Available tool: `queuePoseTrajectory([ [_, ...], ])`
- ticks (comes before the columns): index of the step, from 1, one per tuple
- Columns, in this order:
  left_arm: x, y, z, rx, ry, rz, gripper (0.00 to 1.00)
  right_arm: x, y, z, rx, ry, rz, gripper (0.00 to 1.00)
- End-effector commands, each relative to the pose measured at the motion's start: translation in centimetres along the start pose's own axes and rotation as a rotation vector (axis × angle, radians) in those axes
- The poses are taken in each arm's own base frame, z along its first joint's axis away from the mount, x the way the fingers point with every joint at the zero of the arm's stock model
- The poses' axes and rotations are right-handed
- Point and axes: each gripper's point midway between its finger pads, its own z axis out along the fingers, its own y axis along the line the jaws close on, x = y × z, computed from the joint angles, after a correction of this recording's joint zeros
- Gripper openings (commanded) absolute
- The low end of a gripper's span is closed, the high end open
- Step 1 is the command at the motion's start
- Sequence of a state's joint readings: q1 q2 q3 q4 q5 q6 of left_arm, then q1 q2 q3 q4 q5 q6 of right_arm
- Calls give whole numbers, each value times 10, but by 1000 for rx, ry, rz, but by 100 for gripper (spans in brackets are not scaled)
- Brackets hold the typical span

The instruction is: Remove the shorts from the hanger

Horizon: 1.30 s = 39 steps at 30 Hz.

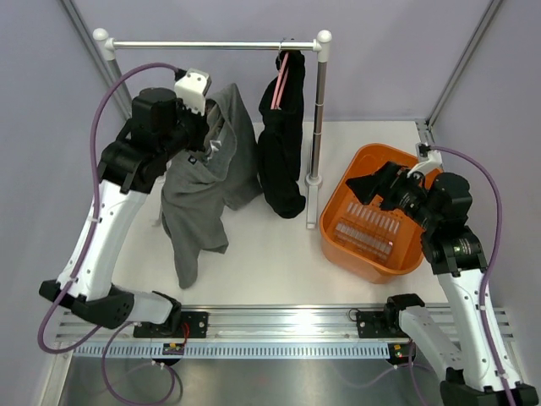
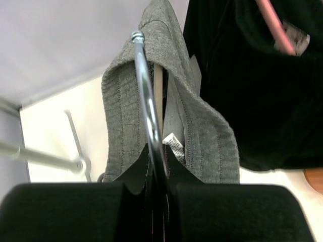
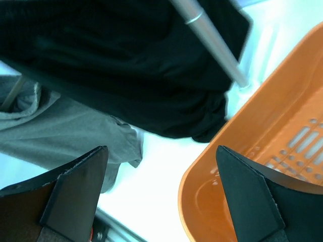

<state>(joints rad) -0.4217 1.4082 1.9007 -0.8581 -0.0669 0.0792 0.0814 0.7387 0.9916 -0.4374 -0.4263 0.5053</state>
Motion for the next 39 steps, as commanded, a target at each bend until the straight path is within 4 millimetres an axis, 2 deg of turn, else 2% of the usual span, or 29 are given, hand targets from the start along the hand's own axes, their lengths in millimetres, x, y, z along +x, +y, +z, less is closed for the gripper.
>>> queuePoseTrajectory([
  [1,-21,4,-50,-62,-142,-79,0,-2,38,-3,-105,12,-106,96],
  [6,23,-21,-65,-34,-49,-118,0,25,73,7,-173,112,-147,93],
  [7,32,-34,-71,-3,-25,-98,0,29,76,10,-167,117,-153,93],
  [8,44,-37,-69,-22,8,-84,0,40,92,10,-212,149,-168,93],
  [9,55,-44,-72,-12,44,-66,0,48,96,16,-215,176,-176,92],
  [10,62,-63,-75,33,63,-30,0,52,99,20,-201,178,-189,92],
  [11,69,-63,-74,-5,85,-7,0,62,115,18,-241,203,-205,92],
  [12,84,-80,-77,28,128,40,0,71,119,24,-239,224,-218,92],
  [14,99,-86,-75,-12,169,92,0,77,129,28,-241,225,-230,91],
  [15,111,-96,-76,5,199,116,0,87,139,30,-254,236,-239,92],
  [17,120,-102,-77,18,209,125,0,89,147,34,-250,225,-238,91],
  [18,122,-108,-78,34,204,117,0,101,154,36,-258,249,-251,91],
  [19,129,-113,-79,54,214,128,0,102,152,40,-222,235,-260,91],
  [20,130,-117,-81,69,209,124,0,100,156,41,-214,227,-267,91],
  [24,130,-124,-91,119,181,104,0,120,163,55,-168,252,-316,91],
  [28,132,-127,-97,138,186,105,0,134,179,64,-171,267,-338,91],
  [29,134,-128,-97,138,189,105,0,142,179,71,-156,280,-350,90],
  [31,136,-128,-100,142,188,105,0,139,179,78,-116,260,-358,89],
  [34,139,-127,-103,146,190,104,0,149,177,89,-81,275,-384,86],
  [35,139,-126,-105,152,185,97,0,154,176,94,-70,279,-389,84],
  [37,138,-125,-109,162,179,93,0,151,174,99,-44,258,-390,80],
  [39,136,-123,-114,176,168,83,0,149,173,104,-24,244,-401,67],
])
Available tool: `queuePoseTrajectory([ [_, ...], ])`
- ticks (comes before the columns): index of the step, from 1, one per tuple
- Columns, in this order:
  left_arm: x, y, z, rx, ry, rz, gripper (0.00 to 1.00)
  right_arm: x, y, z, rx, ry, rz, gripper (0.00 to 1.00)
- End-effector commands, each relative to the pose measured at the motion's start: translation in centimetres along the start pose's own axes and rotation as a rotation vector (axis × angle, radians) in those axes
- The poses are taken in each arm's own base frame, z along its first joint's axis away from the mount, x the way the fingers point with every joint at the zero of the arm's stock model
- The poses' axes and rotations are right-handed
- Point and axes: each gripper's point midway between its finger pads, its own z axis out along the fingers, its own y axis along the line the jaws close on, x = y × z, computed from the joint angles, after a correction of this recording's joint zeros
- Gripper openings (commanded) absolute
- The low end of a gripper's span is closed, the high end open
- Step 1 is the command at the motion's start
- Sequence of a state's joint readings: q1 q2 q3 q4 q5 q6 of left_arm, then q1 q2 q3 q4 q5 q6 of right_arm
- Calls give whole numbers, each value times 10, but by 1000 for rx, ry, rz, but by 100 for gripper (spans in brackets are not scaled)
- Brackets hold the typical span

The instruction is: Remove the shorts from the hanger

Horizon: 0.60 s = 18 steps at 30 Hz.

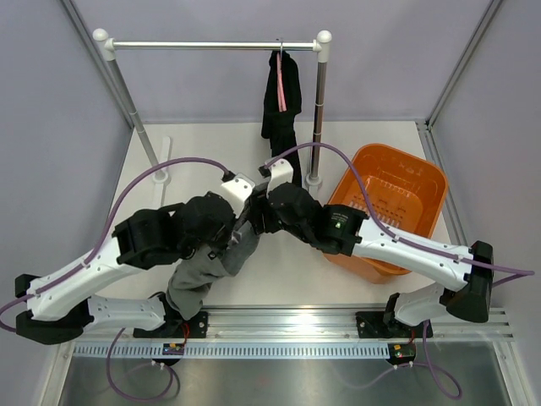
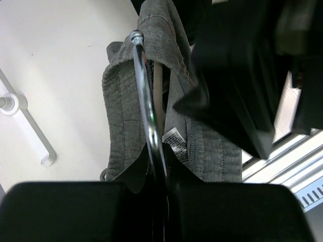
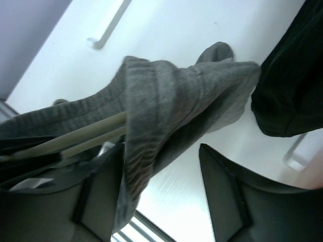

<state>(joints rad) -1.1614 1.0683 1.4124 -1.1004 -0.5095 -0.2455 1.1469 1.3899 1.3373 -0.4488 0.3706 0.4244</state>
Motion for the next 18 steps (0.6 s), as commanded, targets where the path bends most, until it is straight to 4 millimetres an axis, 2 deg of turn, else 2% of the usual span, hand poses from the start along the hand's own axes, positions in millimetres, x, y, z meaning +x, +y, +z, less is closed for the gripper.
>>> queuePoseTrajectory([
  [1,-16,5,-17,15,-96,-66,0,-39,0,-4,59,-121,20,62],
  [2,-16,6,-20,24,-106,-71,0,-40,-3,-2,75,-124,18,55],
  [3,-16,6,-22,31,-110,-73,0,-42,-4,-2,85,-128,10,42],
  [5,-15,4,-26,58,-114,-71,0,-49,-9,-2,126,-149,11,27],
  [6,-14,4,-29,67,-119,-73,0,-53,-14,-3,153,-164,9,13],
  [8,-10,4,-30,78,-112,-68,0,-61,-16,-8,168,-188,12,3],
  [9,-9,4,-31,81,-110,-67,0,-64,-18,-10,179,-196,5,0],
  [13,-1,0,-37,128,-105,-58,0,-83,-34,-17,250,-224,12,0],
  [18,2,-1,-49,185,-144,-65,0,-90,-74,-11,345,-209,35,0],
])
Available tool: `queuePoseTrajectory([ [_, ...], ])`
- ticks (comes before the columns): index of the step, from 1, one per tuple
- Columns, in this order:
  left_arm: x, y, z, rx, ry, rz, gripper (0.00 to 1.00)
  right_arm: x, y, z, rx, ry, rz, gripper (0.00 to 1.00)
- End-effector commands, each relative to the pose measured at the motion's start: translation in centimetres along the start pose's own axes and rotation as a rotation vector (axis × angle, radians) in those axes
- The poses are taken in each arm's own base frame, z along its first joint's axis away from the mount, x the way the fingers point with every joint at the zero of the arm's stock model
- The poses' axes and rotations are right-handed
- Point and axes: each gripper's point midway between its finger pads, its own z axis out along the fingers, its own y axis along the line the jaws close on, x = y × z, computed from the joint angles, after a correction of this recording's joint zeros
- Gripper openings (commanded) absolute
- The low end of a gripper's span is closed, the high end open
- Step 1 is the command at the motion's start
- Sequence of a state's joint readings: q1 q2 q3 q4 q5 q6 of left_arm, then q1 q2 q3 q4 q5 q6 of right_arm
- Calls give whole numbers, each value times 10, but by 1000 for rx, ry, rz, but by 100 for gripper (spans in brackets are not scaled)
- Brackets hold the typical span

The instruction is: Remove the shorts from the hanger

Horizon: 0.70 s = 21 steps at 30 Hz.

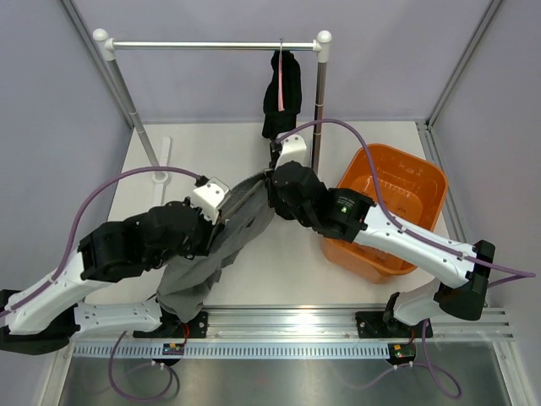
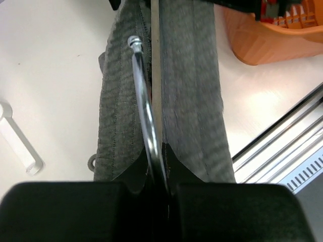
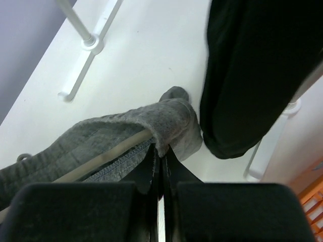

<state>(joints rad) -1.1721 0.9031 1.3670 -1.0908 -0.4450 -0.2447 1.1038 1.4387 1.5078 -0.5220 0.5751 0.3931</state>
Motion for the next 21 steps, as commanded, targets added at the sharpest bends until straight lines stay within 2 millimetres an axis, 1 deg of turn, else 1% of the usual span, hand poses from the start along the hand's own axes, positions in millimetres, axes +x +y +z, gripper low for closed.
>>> queuePoseTrajectory([
  [1,-5,-9,-18,104,-58,-19,0,-27,-45,8,157,-64,26,0],
  [3,-8,-9,-28,137,-97,-26,0,-29,-59,10,179,-67,45,0],
  [4,-9,-10,-31,155,-108,-27,0,-26,-64,13,187,-60,49,0],
  [7,-17,-11,-44,198,-164,-34,0,-24,-75,15,201,-52,57,0],
  [11,-27,-11,-53,223,-222,-43,0,-21,-73,19,191,-44,58,0],
  [13,-34,-11,-56,228,-252,-55,0,-17,-71,20,175,-36,60,0],
  [14,-41,-8,-56,205,-276,-73,0,-17,-70,18,165,-36,67,0],
  [15,-43,-5,-56,190,-284,-81,0,-16,-67,18,148,-32,75,0],
  [16,-48,-1,-55,162,-303,-95,0,-12,-58,18,100,-13,80,0],
  [18,-62,-2,-55,163,-364,-131,0,-6,-42,14,50,8,81,0],
  [19,-67,-3,-55,166,-391,-147,0,-7,-35,11,42,8,72,0],
  [20,-81,-4,-61,183,-458,-177,0,4,-16,3,10,36,35,0],
  [21,-83,-6,-58,187,-475,-185,0,13,-3,4,-4,58,12,0],
])
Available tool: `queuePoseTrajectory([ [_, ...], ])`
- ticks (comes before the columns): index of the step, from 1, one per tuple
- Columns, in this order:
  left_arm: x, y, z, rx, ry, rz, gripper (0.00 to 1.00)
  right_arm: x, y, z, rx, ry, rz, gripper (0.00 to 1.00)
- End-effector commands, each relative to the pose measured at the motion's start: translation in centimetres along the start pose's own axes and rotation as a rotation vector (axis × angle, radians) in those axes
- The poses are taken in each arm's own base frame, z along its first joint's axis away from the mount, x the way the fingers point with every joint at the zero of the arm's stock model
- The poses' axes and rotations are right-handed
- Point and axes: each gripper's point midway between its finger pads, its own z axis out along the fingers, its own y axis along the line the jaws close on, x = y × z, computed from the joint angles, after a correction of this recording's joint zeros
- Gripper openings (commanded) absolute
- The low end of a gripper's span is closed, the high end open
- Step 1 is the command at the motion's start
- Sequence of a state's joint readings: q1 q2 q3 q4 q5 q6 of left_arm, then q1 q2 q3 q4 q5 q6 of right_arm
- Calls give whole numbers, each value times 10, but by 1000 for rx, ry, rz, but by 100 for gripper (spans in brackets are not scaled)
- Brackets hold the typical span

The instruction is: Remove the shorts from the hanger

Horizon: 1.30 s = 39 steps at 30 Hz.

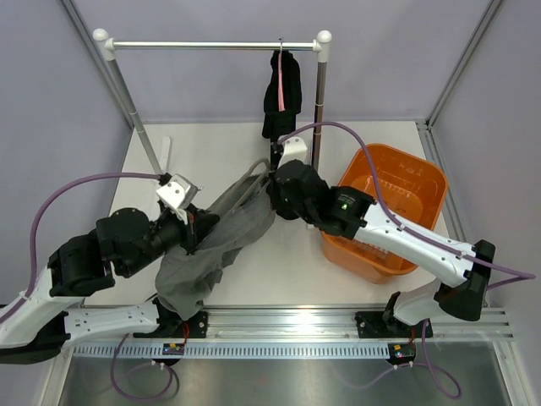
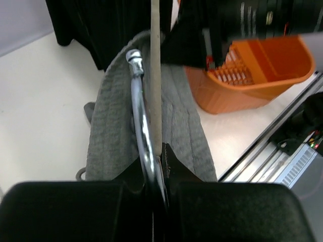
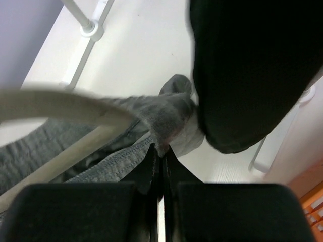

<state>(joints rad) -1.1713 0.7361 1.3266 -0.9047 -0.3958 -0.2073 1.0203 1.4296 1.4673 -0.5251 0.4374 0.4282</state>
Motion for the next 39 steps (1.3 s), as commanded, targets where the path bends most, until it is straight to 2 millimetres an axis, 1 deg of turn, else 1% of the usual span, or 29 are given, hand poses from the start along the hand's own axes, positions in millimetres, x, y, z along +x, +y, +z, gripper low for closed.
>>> queuePoseTrajectory([
  [1,-53,-12,-8,68,-238,-104,0,1,25,-12,5,-13,-48,0],
  [2,-62,-7,-7,39,-282,-125,0,17,48,-19,-40,14,-83,0],
  [3,-66,-4,-6,18,-298,-129,0,19,60,-26,-59,6,-89,0],
  [4,-75,5,-5,-37,-332,-145,0,21,74,-32,-90,-2,-92,0],
  [5,-78,9,-2,-69,-341,-147,0,32,95,-43,-141,9,-108,0],
  [7,-89,20,-3,-139,-383,-162,0,33,115,-57,-193,4,-121,0],
  [8,-99,23,-3,-160,-418,-172,0,39,126,-68,-214,4,-152,0],
  [9,-105,26,-5,-181,-440,-180,0,33,134,-77,-228,-11,-156,0],
  [11,-119,37,-10,-242,-496,-204,0,33,138,-88,-235,-15,-184,0],
  [13,-128,44,-12,-291,-517,-215,0,22,138,-99,-231,-43,-185,0],
  [15,-131,48,-8,-343,-499,-199,0,4,123,-109,-195,-84,-179,0],
  [17,-134,63,-15,-440,-503,-189,0,-12,111,-122,-183,-114,-192,0],
  [19,-137,75,-19,-523,-519,-187,0,-20,117,-133,-249,-126,-179,0],
  [22,-137,80,-19,-571,-525,-175,0,-24,131,-146,-330,-127,-204,0],
  [23,-138,83,-19,-590,-538,-178,0,-16,138,-145,-337,-112,-244,0],
  [24,-138,84,-18,-599,-542,-175,0,-20,143,-150,-349,-119,-252,0],
  [26,-142,89,-20,-633,-566,-172,0,-12,155,-150,-360,-108,-299,0],
  [27,-141,93,-19,-659,-563,-169,0,-15,164,-161,-389,-121,-315,0],
  [29,-141,102,-17,-701,-559,-167,0,-13,174,-168,-411,-128,-348,0],
  [30,-144,106,-20,-708,-566,-180,0,-15,183,-181,-447,-137,-348,0],
  [31,-143,105,-14,-687,-554,-180,0,-15,186,-186,-457,-138,-359,0],
  [32,-143,113,-15,-714,-552,-183,0,-12,190,-188,-461,-137,-382,0],
  [33,-144,116,-11,-719,-543,-182,0,-17,194,-199,-472,-153,-379,0],
  [34,-146,115,-8,-698,-533,-169,0,-16,194,-202,-469,-151,-402,0],
  [35,-146,124,-7,-721,-531,-182,0,-15,196,-204,-458,-159,-423,0],
  [36,-145,125,2,-721,-507,-173,0,-18,198,-209,-467,-167,-422,0],
  [37,-147,124,6,-692,-491,-171,0,-15,200,-214,-480,-164,-435,0],
  [38,-147,132,8,-714,-481,-168,0,-15,202,-217,-486,-166,-440,0],
  [39,-147,131,21,-686,-459,-157,0,-16,202,-219,-492,-168,-440,0],
])
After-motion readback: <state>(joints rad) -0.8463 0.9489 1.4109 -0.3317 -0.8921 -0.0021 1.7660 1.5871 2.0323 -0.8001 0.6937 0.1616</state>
